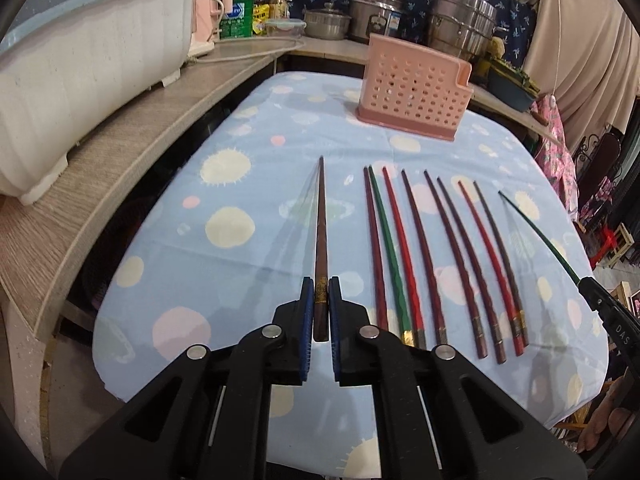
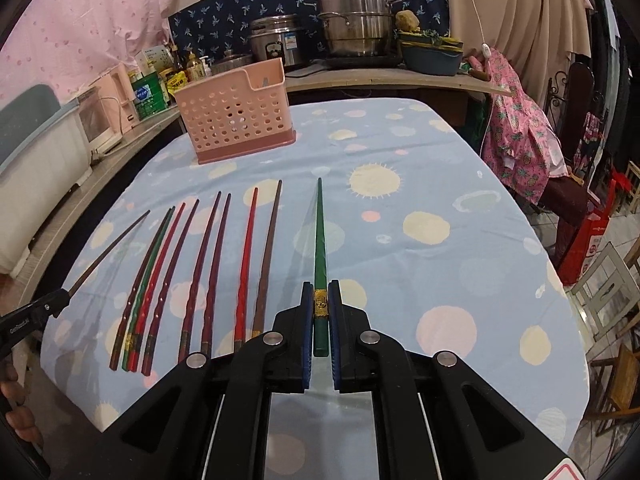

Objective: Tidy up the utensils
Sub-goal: 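Grasp a brown chopstick with the left tool while the right tool grasps a gold-banded green chopstick, then lift both held chopsticks and carry them over the pink basket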

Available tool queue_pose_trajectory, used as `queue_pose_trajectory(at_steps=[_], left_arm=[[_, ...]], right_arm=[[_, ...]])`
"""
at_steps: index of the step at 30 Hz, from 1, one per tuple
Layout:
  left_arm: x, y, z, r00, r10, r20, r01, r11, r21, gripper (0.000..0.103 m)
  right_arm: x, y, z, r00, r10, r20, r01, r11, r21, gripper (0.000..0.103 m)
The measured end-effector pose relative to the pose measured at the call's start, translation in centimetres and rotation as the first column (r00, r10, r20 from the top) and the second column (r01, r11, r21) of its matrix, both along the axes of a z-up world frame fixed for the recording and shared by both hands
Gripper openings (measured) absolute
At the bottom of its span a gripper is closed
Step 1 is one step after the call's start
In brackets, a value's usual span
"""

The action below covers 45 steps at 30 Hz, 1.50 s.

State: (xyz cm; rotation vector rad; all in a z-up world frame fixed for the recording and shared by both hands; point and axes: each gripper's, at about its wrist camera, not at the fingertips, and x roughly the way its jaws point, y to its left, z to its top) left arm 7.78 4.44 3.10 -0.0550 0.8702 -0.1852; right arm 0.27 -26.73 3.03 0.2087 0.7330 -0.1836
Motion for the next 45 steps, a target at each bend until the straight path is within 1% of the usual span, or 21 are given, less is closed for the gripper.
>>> queue_pose_trajectory(at_steps=[4,12,17,22,30,35,38,41,45], left_arm=[[0.8,0.0,2.1,0.999,0.001,0.035,-0.001,1.000,-0.010,0.007],[3.4,-0.4,6.6,0.994,0.006,0.112,-0.003,1.000,-0.027,0.007],[5.5,-1.0,9.4,0.988,0.006,0.155,0.001,0.999,-0.047,0.007],[7.4,-1.8,12.2,0.980,0.001,0.199,0.013,0.997,-0.070,0.007],[11.1,-3.5,16.7,0.966,-0.009,0.259,0.037,0.994,-0.103,0.007],[13.5,-4.5,19.3,0.954,-0.001,0.300,0.042,0.990,-0.133,0.007],[15.1,-5.1,21.1,0.942,0.020,0.334,0.034,0.987,-0.154,0.007],[16.7,-5.7,23.2,0.924,0.043,0.380,0.022,0.986,-0.164,0.007],[19.2,-6.6,25.9,0.895,0.074,0.440,-0.001,0.986,-0.165,0.007]], right_arm=[[0.6,-1.0,2.4,0.999,-0.005,0.051,0.004,1.000,0.025,0.007],[2.7,-2.3,7.5,0.986,-0.010,0.164,0.010,1.000,-0.001,0.007],[4.5,-3.1,10.6,0.974,-0.010,0.227,0.008,1.000,0.007,0.007],[6.5,-3.7,12.8,0.966,-0.002,0.259,0.000,1.000,0.011,0.007],[10.4,-5.9,16.1,0.955,0.003,0.297,-0.024,0.998,0.066,0.007],[13.3,-6.9,18.2,0.945,0.000,0.326,-0.034,0.995,0.098,0.007],[15.1,-7.4,19.4,0.936,-0.004,0.351,-0.039,0.993,0.116,0.007],[17.3,-7.4,21.0,0.926,0.005,0.377,-0.053,0.992,0.119,0.007],[20.3,-7.1,23.4,0.911,0.013,0.412,-0.059,0.993,0.099,0.007]])
